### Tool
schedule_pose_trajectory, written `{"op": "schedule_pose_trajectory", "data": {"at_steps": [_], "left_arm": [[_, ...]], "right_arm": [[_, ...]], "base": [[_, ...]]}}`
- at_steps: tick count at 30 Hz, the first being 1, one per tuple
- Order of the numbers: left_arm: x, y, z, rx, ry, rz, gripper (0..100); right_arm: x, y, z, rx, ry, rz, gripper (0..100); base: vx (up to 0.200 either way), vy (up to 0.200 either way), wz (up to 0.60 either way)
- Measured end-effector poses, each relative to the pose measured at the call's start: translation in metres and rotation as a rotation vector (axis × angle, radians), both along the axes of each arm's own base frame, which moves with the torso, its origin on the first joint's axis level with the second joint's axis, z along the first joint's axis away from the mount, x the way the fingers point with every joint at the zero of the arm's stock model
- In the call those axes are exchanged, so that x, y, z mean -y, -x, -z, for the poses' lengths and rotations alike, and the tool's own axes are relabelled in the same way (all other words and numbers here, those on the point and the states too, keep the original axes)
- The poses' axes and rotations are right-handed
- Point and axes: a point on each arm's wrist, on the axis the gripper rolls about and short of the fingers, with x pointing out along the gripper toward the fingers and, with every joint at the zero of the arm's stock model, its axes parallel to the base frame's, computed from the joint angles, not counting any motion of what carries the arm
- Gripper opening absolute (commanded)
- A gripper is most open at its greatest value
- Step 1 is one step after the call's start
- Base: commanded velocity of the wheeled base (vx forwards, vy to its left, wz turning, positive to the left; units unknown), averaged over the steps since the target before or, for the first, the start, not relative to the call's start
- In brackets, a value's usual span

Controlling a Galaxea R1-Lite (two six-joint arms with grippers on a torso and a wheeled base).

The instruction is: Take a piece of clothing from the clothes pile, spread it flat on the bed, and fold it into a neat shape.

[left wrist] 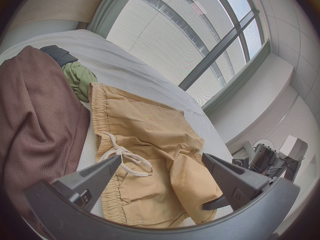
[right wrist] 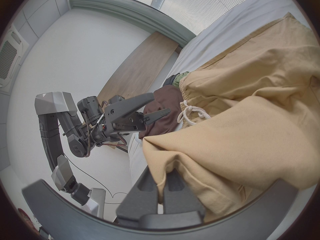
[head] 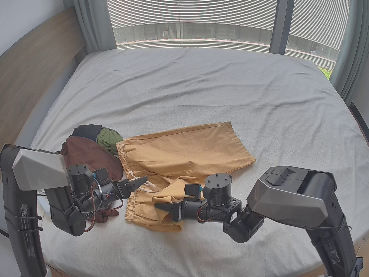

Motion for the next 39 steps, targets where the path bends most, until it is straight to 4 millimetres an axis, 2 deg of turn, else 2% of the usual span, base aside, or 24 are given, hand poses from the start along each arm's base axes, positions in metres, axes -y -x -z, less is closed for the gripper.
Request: {"op": "schedule_pose_trajectory", "data": {"at_steps": [3, 4, 11, 17, 25, 28, 34, 39], "left_arm": [[0.000, 0.000, 0.000, -0.001, 0.000, 0.000, 100], [0.000, 0.000, 0.000, -0.001, 0.000, 0.000, 100], [0.001, 0.000, 0.003, -0.008, -0.002, 0.002, 100], [0.000, 0.000, 0.004, -0.012, -0.002, 0.001, 100], [0.000, 0.000, 0.004, -0.012, -0.002, 0.000, 100], [0.000, 0.000, 0.004, -0.011, -0.002, 0.001, 100], [0.001, 0.000, 0.004, -0.011, -0.003, 0.003, 100], [0.001, 0.000, 0.004, -0.012, -0.003, 0.004, 100]], "right_arm": [[-0.004, 0.003, 0.002, -0.016, -0.005, -0.011, 0], [-0.006, 0.004, 0.002, -0.019, -0.005, -0.014, 100], [-0.009, 0.011, 0.004, -0.022, -0.006, -0.028, 100], [-0.001, 0.025, 0.004, -0.048, 0.033, -0.037, 100], [0.031, 0.051, 0.004, -0.072, 0.138, -0.045, 100], [0.051, 0.059, 0.001, -0.064, 0.180, -0.037, 100], [0.077, 0.058, -0.003, -0.020, 0.225, -0.008, 100], [0.090, 0.057, -0.004, -0.018, 0.241, 0.014, 100]], "base": [[0.000, 0.000, 0.00], [0.000, 0.000, 0.00], [0.000, 0.000, 0.00], [0.000, 0.000, 0.00], [0.000, 0.000, 0.00], [0.000, 0.000, 0.00], [0.000, 0.000, 0.00], [0.000, 0.000, 0.00]]}}
